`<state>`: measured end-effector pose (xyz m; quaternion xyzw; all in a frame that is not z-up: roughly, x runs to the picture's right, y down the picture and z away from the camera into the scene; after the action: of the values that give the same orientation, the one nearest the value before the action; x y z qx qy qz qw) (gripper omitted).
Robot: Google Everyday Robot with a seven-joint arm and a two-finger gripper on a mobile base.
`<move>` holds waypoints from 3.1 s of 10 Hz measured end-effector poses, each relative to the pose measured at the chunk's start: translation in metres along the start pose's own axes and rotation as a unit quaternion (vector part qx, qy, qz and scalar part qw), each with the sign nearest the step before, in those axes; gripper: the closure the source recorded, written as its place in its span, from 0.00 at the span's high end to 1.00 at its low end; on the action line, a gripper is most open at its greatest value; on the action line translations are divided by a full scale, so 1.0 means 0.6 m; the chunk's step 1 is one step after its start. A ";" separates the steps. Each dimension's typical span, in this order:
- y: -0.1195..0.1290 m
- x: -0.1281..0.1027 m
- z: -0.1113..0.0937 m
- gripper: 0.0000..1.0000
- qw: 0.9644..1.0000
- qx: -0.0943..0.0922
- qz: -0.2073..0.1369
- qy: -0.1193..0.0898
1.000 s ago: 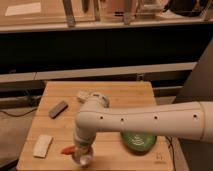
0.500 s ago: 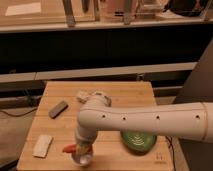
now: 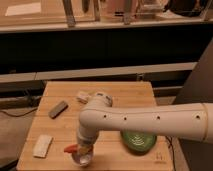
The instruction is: Place the pepper in the ceramic cup
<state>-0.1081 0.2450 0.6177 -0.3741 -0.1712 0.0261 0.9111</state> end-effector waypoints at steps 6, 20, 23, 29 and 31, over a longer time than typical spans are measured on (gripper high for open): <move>-0.007 -0.004 0.017 0.00 1.000 -0.008 -0.017 -0.019; -0.003 -0.004 0.049 0.31 0.997 -0.029 -0.051 -0.058; -0.001 -0.003 0.049 0.64 0.996 -0.034 -0.053 -0.060; 0.000 -0.003 0.049 0.80 0.996 -0.034 -0.056 -0.057; 0.000 -0.003 0.049 0.80 0.996 -0.034 -0.055 -0.055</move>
<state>-0.1194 0.2642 0.6367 -0.3933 -0.2422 -0.0097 0.8869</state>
